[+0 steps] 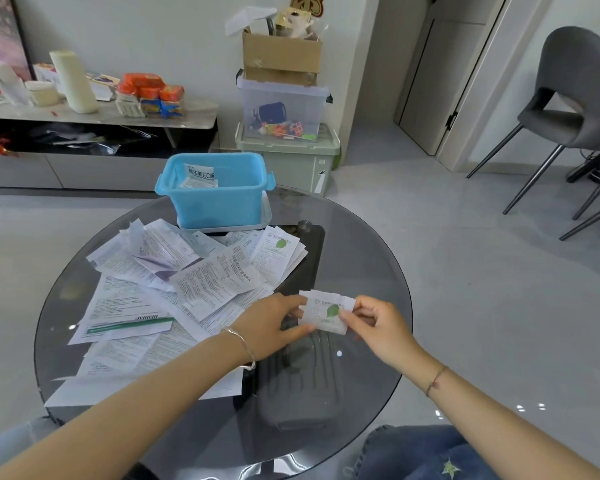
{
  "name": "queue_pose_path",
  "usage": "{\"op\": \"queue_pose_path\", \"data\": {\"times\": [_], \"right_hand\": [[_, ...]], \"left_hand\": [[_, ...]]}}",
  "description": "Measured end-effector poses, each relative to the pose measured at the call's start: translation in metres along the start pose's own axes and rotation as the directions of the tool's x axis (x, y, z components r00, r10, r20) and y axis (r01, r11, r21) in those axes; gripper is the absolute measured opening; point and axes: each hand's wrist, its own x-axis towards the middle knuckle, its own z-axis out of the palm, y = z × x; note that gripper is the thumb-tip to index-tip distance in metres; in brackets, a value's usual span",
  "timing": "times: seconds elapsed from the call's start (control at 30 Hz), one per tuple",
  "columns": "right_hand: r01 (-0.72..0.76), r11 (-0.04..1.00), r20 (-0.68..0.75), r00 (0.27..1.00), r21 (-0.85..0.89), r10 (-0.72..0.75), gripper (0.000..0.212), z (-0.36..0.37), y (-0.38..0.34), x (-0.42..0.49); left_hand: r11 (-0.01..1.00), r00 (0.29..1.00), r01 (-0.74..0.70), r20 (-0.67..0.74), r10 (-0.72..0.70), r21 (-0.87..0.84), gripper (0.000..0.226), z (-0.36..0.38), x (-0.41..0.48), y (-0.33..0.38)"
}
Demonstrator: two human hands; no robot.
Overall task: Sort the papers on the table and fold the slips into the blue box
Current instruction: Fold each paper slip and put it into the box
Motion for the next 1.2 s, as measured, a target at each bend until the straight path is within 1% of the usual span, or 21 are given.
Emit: {"op": "queue_pose_path", "data": {"times": [0.03,0.07,0.17,0.23,0.33,0.37,0.43,0.5,0.6,0.83,1.0,1.2], "right_hand": [[-0.041,0.999,-0.018,0.999,0.003,0.041,0.012,0.002,-0.001,0.004],[-0.067,0.998,-0.03,0.997,-0.005,0.067,0.013,0.003,-0.003,0.007],[-0.092,0.994,-0.028,0.996,-0.062,0.09,0.009,0.007,-0.006,0.017],[-0.109,0.989,-0.026,0.994,-0.096,0.107,0.012,0.009,-0.006,0.023],[-0.138,0.981,-0.043,0.99,-0.134,0.134,0.017,0.012,-0.004,0.031],[-0.148,0.978,-0.051,0.989,-0.147,0.141,0.018,0.013,-0.003,0.033],[-0.16,0.974,-0.059,0.987,-0.162,0.152,0.017,0.014,-0.002,0.035],[-0.17,0.97,-0.063,0.985,-0.174,0.161,0.017,0.015,-0.001,0.037],[-0.187,0.96,-0.072,0.982,-0.211,0.176,0.017,0.016,-0.002,0.039],[-0.226,0.952,-0.072,0.974,-0.206,0.215,0.022,0.015,-0.005,0.042],[-0.231,0.947,-0.062,0.973,-0.222,0.223,0.018,0.015,-0.007,0.042],[-0.23,0.947,-0.062,0.973,-0.223,0.221,0.018,0.016,-0.007,0.042]], "left_hand": [[0.998,0.999,0.041,-0.025,-0.043,-0.043,0.055,0.0,0.0,0.002],[0.996,0.997,0.066,-0.044,-0.069,-0.063,0.06,0.001,0.0,0.005],[0.993,0.991,0.111,-0.071,-0.114,-0.043,0.077,0.002,-0.004,0.015],[0.994,0.991,0.104,-0.093,-0.101,0.023,0.081,0.004,-0.009,0.018],[0.971,0.984,0.065,-0.175,-0.024,0.23,0.083,0.009,-0.019,0.014],[0.958,0.987,0.04,-0.158,0.005,0.283,0.088,0.009,-0.022,0.015],[0.942,0.997,-0.017,-0.061,0.039,0.335,0.096,0.009,-0.027,0.018],[0.935,0.999,-0.034,0.032,0.024,0.354,0.097,0.01,-0.03,0.02],[0.932,0.995,-0.03,0.097,-0.005,0.361,0.103,0.012,-0.03,0.018],[0.937,0.992,-0.055,0.123,0.013,0.345,0.106,0.016,-0.029,0.019],[0.93,0.99,-0.052,0.143,-0.001,0.363,0.111,0.016,-0.028,0.02],[0.923,0.989,-0.047,0.148,-0.011,0.383,0.112,0.018,-0.028,0.02]]}}
